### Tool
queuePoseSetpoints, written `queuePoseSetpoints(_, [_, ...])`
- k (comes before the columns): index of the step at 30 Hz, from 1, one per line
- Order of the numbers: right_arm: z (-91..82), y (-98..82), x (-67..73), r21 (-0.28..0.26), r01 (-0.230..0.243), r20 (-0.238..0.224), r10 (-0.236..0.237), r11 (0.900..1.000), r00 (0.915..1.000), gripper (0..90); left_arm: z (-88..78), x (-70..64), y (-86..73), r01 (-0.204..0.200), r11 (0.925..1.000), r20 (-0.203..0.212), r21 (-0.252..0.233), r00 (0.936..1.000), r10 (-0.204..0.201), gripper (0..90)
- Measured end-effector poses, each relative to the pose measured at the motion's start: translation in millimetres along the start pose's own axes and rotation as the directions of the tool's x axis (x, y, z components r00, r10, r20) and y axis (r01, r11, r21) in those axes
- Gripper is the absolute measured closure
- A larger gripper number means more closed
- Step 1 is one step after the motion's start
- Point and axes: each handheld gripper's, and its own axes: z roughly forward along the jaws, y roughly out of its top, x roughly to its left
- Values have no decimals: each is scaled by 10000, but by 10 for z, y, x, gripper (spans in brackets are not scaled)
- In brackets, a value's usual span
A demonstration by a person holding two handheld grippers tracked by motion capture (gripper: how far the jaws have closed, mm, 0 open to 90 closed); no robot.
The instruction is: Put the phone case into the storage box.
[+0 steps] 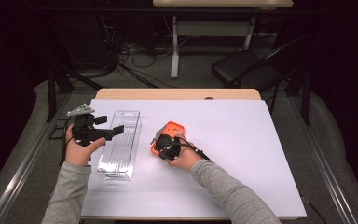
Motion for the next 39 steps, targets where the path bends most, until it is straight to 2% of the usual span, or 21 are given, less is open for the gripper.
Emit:
queuePoseSetpoints(11, [-179, -131, 36, -777, 422, 584, -377, 9961, 9976, 897, 4, -44, 14, -87, 10000, 56, -21, 9999, 87, 54])
queuePoseSetpoints(14, [-280, -176, 70, -1205, 620, 847, -520, 9908, 9950, 897, 5, -49, 13, -71, 10000, 67, 37, 10000, 71, 59])
queuePoseSetpoints(22, [-440, -260, 147, -1721, 907, 1248, -696, 9809, 9897, 897, -3, -84, 18, -175, 9998, 89, 25, 9998, 174, 73])
queuePoseSetpoints(26, [-513, -293, 186, -2084, 1123, 1458, -827, 9716, 9858, 897, -5, -110, 28, -275, 9996, 90, 52, 9996, 274, 74])
queuePoseSetpoints(27, [-558, -309, 214, -2275, 1190, 1596, -836, 9665, 9836, 897, -4, -121, 31, -289, 9996, 110, 31, 9995, 289, 75])
queuePoseSetpoints(30, [-604, -326, 240, -2455, 1231, 1652, -836, 9615, 9827, 897, -7, -146, 42, -423, 9991, 143, 37, 9990, 422, 75])
queuePoseSetpoints(31, [-647, -340, 274, -2576, 1394, 1808, -941, 9561, 9790, 896, -9, -156, 45, -424, 9991, 162, 45, 9990, 423, 76])
queuePoseSetpoints(34, [-688, -352, 317, -2623, 1557, 1996, -1043, 9523, 9743, 896, -7, -179, 49, -496, 9988, 163, 25, 9986, 496, 77])
queuePoseSetpoints(37, [-732, -369, 378, -2758, 1811, 2170, -1224, 9440, 9685, 896, -12, -196, 52, -510, 9987, 155, 24, 9986, 510, 80])
queuePoseSetpoints(39, [-746, -388, 422, -2770, 2030, 2384, -1374, 9392, 9614, 896, -15, -203, 53, -541, 9985, 179, 22, 9984, 541, 82])
